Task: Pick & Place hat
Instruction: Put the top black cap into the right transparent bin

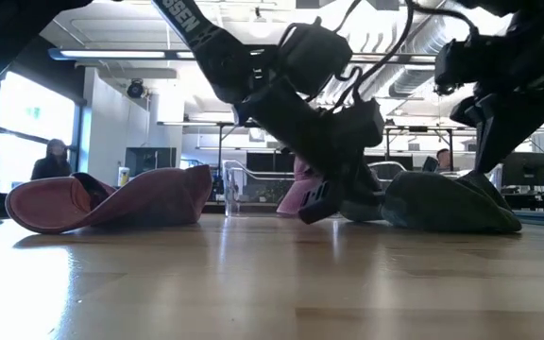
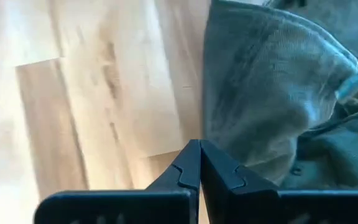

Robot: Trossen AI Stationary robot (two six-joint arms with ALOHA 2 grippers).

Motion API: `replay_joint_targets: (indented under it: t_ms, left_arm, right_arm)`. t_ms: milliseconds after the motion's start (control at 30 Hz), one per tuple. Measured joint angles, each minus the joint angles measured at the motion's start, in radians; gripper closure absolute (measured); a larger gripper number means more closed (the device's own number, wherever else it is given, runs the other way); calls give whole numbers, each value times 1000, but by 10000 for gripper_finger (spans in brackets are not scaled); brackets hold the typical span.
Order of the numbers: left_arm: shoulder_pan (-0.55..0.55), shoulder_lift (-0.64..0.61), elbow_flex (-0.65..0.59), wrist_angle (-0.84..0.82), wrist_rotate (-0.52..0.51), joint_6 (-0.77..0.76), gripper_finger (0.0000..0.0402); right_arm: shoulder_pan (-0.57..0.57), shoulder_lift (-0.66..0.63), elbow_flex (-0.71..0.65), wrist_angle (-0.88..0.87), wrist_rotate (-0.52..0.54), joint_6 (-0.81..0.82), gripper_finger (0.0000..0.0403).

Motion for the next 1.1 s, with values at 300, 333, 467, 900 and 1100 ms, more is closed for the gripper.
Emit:
replay_joint_targets:
  t_ms: [300, 333, 467, 900, 1100]
  left_arm:
    - [-66, -18, -1, -60, -39, 7, 382]
    - [-76, -22, -1, -59, -53, 6, 387]
    - [-105, -27, 0, -65, -115, 7, 396]
    - [-177, -26, 205, -520, -126, -55, 398]
    - [-193, -26, 231, -591, -129, -90, 398]
  right_arm:
    - [-16, 21, 0, 6, 175, 63, 402]
    - [-26, 27, 0, 8, 185, 64, 402]
    - [-58, 71, 0, 77, 143, 29, 402]
    - [-87, 239, 0, 361, -83, -249, 402]
    - [-67, 117, 0, 255, -14, -155, 402]
